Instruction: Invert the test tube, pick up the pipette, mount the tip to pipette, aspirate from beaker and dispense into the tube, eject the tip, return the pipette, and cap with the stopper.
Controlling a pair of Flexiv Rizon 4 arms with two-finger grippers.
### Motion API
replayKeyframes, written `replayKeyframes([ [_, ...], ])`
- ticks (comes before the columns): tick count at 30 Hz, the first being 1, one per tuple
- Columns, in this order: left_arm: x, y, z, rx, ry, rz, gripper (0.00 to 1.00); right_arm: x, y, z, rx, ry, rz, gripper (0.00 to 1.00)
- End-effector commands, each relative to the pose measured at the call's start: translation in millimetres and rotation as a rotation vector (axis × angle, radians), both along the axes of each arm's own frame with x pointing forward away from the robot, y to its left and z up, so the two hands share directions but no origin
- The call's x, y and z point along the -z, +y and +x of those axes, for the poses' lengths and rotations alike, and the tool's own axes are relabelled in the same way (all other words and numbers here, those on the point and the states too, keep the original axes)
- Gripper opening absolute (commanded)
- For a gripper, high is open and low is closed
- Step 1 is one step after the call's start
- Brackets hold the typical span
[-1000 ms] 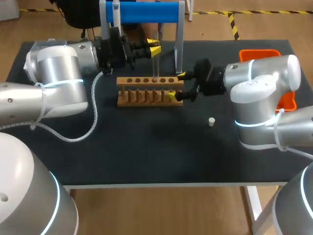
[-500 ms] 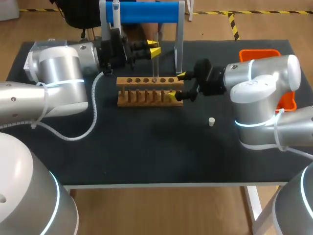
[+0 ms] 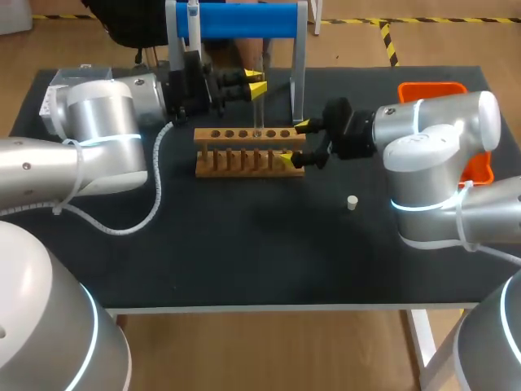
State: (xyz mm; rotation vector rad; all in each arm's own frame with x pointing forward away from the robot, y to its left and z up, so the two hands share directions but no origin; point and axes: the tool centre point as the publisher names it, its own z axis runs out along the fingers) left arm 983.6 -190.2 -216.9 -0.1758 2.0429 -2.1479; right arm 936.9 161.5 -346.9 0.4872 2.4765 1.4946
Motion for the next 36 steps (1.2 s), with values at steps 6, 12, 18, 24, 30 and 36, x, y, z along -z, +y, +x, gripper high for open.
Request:
replayKeyframes([
  [6,7.5,0,7.1,0.006,-0.003,-0.001,0.0,1,0,-0.6,0.002,-0.002,0.001,1.0],
  [12,11.1,1,7.5,0.004,-0.007,-0.002,0.0,1,0,-0.6,0.002,-0.002,0.001,1.0],
  [18,13.8,3,6.6,0.0,-0.004,-0.002,0.0,1,0,-0.6,0.002,-0.002,0.001,1.0],
  [24,16.5,3,6.0,0.001,0.002,0.006,0.0,1,0,-0.6,0.002,-0.002,0.001,1.0],
  [30,19.8,4,5.8,0.001,0.007,0.006,0.0,1,0,-0.6,0.002,-0.002,0.001,1.0],
  [36,23.6,5,5.5,-0.001,0.014,0.005,0.0,1,0,-0.6,0.002,-0.002,0.001,1.0],
])
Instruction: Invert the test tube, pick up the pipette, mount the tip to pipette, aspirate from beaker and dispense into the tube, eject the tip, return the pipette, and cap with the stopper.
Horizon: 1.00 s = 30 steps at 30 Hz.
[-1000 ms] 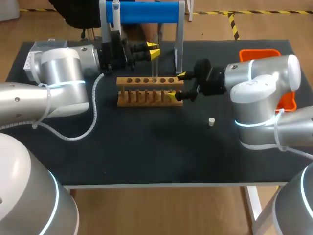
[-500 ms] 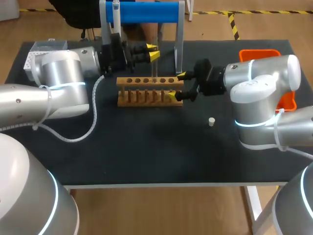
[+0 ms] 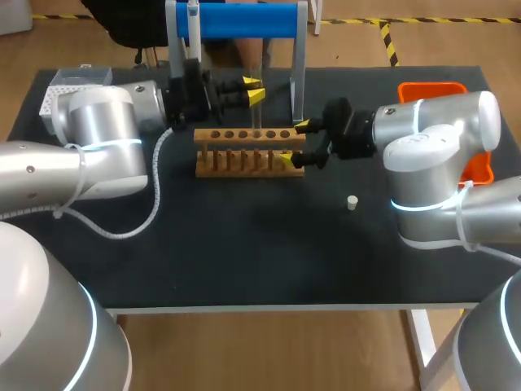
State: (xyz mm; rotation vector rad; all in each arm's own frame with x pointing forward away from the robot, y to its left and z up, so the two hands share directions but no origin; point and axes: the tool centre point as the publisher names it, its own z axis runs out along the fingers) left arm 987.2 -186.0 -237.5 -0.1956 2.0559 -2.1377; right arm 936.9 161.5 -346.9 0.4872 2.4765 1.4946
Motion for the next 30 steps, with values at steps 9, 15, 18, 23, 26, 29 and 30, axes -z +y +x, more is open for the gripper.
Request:
replayKeyframes([
  [9,10.1,1,1.4,0.001,0.013,-0.009,0.0,1,0,-0.6,0.002,-0.002,0.001,1.0],
  [15,15.6,0,2.0,0.005,0.022,-0.009,0.0,1,0,-0.6,0.002,-0.002,0.001,1.0],
  [18,18.4,-1,2.4,0.005,0.029,-0.006,0.0,1,0,-0.6,0.002,-0.002,0.001,1.0],
  [23,20.6,-1,2.9,0.002,0.033,0.0,0.0,1,0,-0.6,0.002,-0.002,0.001,1.0],
  [26,22.5,-1,3.4,0.002,0.032,0.003,0.0,1,0,-0.6,0.002,-0.002,0.001,1.0],
  [29,24.5,0,3.9,-0.001,0.033,0.005,0.0,1,0,-0.6,0.002,-0.002,0.001,1.0],
  [30,25.2,0,4.1,-0.001,0.033,0.005,0.0,1,0,-0.6,0.002,-0.002,0.001,1.0],
])
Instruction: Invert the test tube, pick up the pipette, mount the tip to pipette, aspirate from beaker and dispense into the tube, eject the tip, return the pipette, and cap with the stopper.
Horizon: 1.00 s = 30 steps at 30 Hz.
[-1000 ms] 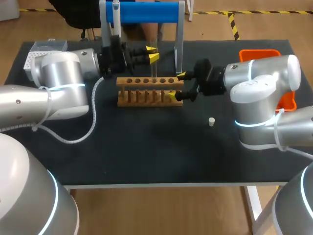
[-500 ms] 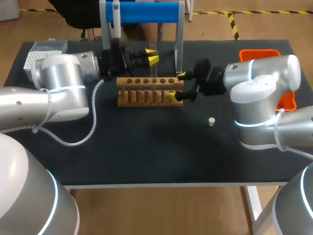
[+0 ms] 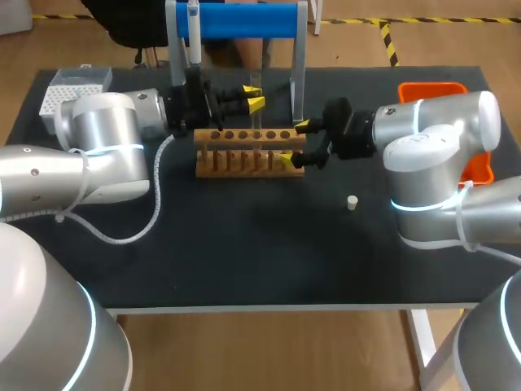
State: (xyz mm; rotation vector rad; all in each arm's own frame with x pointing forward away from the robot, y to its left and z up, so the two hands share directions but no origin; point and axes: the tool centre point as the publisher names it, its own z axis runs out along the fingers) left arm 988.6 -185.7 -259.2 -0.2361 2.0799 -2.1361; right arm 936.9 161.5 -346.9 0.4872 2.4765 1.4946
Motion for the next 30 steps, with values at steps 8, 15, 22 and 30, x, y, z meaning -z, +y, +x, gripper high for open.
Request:
replayKeyframes([
  [8,8.0,1,4.1,0.001,0.001,-0.008,0.0,1,0,-0.6,0.002,-0.002,0.001,1.0],
  [15,12.3,2,4.6,0.002,0.008,-0.01,0.0,1,0,-0.6,0.002,-0.002,0.001,1.0],
  [22,16.8,3,5.7,0.001,0.015,-0.01,0.0,1,0,-0.6,0.002,-0.002,0.001,1.0],
  [30,22.3,3,6.7,0.002,0.026,-0.013,0.0,1,0,-0.6,0.002,-0.002,0.001,1.0],
])
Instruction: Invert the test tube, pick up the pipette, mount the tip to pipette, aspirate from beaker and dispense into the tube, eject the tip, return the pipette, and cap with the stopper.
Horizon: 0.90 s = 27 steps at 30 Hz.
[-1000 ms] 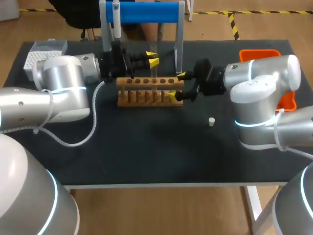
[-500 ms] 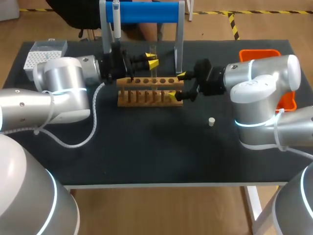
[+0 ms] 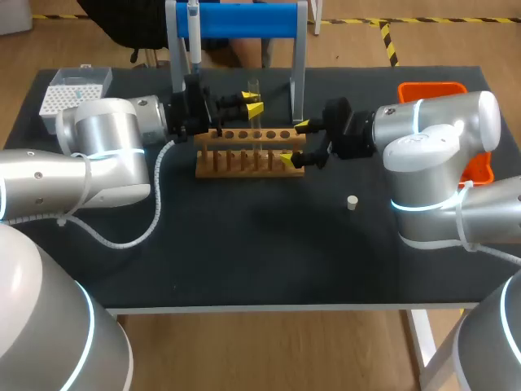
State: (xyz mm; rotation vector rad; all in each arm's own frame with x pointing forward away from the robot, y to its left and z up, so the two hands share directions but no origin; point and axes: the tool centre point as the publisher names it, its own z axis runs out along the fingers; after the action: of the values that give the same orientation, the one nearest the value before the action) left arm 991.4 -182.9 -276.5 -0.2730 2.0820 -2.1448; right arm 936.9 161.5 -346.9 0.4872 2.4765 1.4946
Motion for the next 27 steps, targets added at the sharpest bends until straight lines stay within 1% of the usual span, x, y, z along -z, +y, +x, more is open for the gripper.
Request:
replayKeyframes([
  [1,5.8,0,3.9,0.011,0.003,-0.007,0.0,1,0,-0.6,0.002,-0.002,0.001,1.0],
  [11,14.2,1,5.1,0.007,0.017,0.003,0.0,1,0,-0.6,0.002,-0.002,0.001,1.0],
  [20,17.4,1,5.1,0.003,0.029,0.004,0.0,1,0,-0.6,0.002,-0.002,0.001,1.0],
  [21,17.3,2,4.8,0.001,0.03,0.004,0.3,1,0,-0.6,0.002,-0.002,0.001,1.0],
  [22,17.0,2,4.4,0.0,0.032,0.004,0.86,1,0,-0.6,0.002,-0.002,0.001,1.0],
  [23,16.1,3,3.6,-0.003,0.033,0.015,1.0,1,0,-0.6,0.002,-0.002,0.001,1.0],
  [27,9.6,5,0.3,-0.013,0.033,0.021,1.0,1,0,-0.6,0.002,-0.002,0.001,1.0],
])
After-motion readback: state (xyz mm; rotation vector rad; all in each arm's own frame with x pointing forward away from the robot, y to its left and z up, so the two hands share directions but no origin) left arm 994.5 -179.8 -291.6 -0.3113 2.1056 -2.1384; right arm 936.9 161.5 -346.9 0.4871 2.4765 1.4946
